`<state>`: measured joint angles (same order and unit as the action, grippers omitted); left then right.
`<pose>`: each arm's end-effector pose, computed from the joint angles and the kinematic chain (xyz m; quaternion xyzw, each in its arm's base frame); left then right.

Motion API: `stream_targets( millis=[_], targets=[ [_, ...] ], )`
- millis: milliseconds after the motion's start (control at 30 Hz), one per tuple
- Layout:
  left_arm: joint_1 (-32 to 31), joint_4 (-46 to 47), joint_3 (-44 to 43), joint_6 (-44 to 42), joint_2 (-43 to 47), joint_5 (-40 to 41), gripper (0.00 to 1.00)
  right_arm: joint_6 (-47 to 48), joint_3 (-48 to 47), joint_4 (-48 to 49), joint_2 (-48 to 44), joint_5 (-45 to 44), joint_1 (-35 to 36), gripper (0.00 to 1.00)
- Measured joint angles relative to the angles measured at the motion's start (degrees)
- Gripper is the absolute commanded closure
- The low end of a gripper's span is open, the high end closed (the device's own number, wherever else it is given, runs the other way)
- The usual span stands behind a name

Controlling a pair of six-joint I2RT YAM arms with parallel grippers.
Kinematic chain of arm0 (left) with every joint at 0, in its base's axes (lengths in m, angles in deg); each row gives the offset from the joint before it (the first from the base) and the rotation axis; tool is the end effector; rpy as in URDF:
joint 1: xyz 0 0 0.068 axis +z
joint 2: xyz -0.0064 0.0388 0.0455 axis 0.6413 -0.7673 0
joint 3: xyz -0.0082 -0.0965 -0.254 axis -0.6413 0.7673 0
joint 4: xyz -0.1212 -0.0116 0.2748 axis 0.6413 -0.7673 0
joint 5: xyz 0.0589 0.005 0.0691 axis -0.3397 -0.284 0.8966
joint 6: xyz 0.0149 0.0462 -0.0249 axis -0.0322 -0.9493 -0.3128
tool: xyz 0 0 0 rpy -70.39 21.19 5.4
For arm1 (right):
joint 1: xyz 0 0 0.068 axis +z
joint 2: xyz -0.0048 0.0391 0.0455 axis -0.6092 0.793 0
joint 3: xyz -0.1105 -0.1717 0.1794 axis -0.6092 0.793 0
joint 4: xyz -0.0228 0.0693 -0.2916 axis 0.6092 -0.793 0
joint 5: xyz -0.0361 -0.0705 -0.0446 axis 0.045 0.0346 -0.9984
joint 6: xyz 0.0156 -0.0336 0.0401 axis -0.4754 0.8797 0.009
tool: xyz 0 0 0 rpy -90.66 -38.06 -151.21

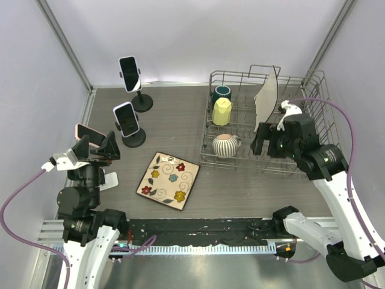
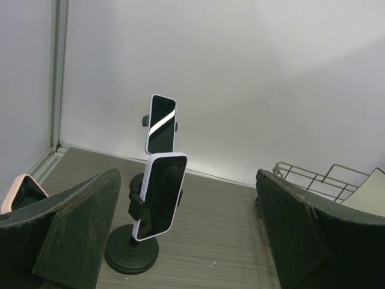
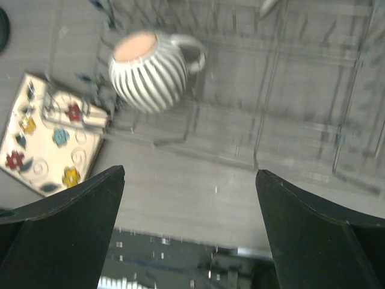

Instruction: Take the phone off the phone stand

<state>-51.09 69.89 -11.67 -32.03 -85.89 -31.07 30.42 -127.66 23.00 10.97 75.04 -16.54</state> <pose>0.1002 -0.0108 0.3756 -0.1256 0.5503 -0.1297 0.8152 0.1911 0.0693 0.4122 0.0016 0.8943 0.1071 0.4345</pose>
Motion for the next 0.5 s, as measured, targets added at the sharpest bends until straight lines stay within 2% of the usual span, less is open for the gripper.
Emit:
stream_targets(
  millis=[167, 267, 500],
  targets=[
    [0.0, -0.3, 0.0, 0.0, -0.5, 0.0, 0.00, -5.0, 5.1, -9.1, -4.2, 2.3, 0.0, 0.04],
    [0.0, -0.5, 0.0, 0.0, -1.2, 0.0, 0.00, -7.9, 9.4, -11.1, -5.8, 2.2, 0.0, 0.04],
    [0.0, -1.1, 0.0, 0.0, -1.7, 0.0, 0.00, -13.9, 19.9, -7.4, -7.9, -2.2, -0.1, 0.04]
  ],
)
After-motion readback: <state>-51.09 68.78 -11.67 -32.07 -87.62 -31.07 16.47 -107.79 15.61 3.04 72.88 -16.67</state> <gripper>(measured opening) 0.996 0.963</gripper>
